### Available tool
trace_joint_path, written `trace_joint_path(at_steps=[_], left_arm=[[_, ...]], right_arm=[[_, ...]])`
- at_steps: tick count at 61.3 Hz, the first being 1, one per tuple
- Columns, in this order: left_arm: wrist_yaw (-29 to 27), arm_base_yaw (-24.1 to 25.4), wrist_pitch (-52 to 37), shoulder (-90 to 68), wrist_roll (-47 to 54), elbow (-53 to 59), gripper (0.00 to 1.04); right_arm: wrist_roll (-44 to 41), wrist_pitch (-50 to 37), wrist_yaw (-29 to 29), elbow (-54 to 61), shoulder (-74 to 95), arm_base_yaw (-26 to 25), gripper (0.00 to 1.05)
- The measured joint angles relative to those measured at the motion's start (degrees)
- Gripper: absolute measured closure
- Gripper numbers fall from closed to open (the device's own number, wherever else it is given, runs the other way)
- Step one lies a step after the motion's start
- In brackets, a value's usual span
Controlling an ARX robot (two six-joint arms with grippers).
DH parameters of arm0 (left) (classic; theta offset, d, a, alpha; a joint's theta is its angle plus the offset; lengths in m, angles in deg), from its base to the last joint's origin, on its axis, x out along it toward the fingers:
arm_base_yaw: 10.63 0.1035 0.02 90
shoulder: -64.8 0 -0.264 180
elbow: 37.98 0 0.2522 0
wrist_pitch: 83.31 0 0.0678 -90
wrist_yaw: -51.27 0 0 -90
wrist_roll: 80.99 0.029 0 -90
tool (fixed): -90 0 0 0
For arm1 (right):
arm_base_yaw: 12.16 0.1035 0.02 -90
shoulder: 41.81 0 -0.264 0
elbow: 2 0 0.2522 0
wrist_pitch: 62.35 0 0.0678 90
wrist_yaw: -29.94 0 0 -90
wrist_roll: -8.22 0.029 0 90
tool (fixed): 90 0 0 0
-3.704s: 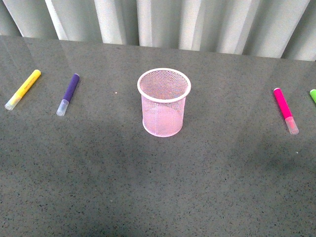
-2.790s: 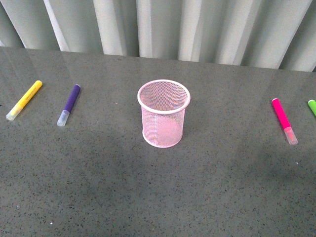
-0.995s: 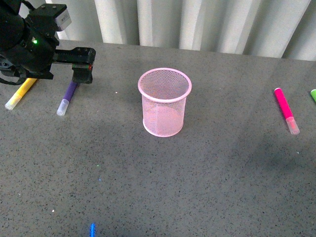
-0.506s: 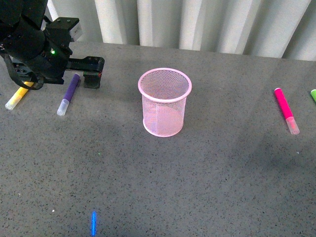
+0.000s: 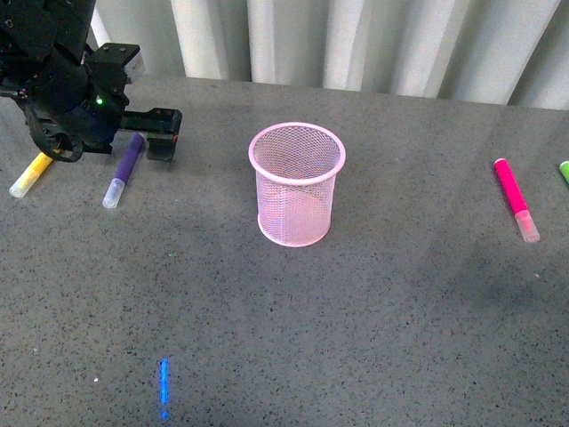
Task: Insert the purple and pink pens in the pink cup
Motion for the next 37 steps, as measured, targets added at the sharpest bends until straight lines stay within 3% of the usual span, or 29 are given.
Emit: trace_joint_path(at_steps=[13,37], left_arm=[[0.37,-0.04,2.40,-0.79,-0.50,-1.79,0.07],[0.59,-0.63,9.16,-0.13,0.70,-2.43,0.66]], right_arm=[[0.00,0.00,-0.02,0.00,0.00,0.00,0.07],[0.00,0.00,-0.02,0.00,0.00,0.00,0.07]])
